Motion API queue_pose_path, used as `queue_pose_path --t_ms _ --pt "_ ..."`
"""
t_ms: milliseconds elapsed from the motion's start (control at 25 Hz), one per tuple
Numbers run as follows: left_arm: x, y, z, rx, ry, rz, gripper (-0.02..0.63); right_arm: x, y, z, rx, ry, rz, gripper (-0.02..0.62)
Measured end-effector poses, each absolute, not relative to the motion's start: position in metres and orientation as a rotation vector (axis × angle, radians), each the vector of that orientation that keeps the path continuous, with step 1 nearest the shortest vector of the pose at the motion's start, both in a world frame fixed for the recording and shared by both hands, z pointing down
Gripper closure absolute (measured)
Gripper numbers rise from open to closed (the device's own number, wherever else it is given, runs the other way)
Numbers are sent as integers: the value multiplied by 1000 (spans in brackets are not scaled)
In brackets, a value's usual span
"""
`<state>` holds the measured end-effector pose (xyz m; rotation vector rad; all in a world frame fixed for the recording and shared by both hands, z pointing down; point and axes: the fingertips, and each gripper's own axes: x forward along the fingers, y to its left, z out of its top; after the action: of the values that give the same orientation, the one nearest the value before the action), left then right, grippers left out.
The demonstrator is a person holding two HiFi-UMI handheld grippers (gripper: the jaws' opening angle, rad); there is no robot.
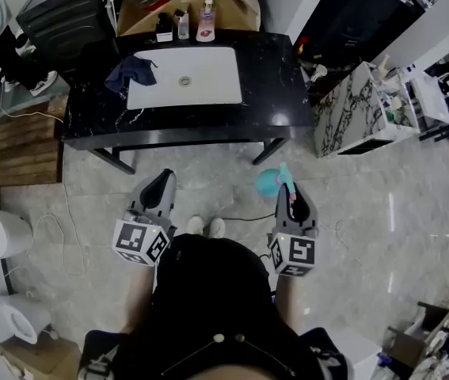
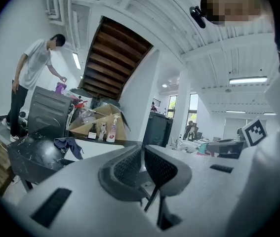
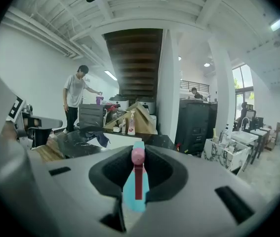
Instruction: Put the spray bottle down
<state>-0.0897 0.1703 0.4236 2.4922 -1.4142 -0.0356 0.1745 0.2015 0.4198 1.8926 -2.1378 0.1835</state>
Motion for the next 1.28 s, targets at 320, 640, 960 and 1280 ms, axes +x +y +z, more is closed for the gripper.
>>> queue_pose_path --t_ms 320,640,960,1280 --pt "-98 174 424 2494 -1410 -23 581 161 201 411 1896 -2232 167 528" --pt "-122 169 439 2479 -1419 -15 581 140 205 421 1874 -2234 159 528" --pt "-128 162 449 2445 -1416 -10 581 133 189 420 1853 -2228 148 528" --pt "-129 115 456 2419 -1449 -3 581 141 132 420 1843 -2246 131 528"
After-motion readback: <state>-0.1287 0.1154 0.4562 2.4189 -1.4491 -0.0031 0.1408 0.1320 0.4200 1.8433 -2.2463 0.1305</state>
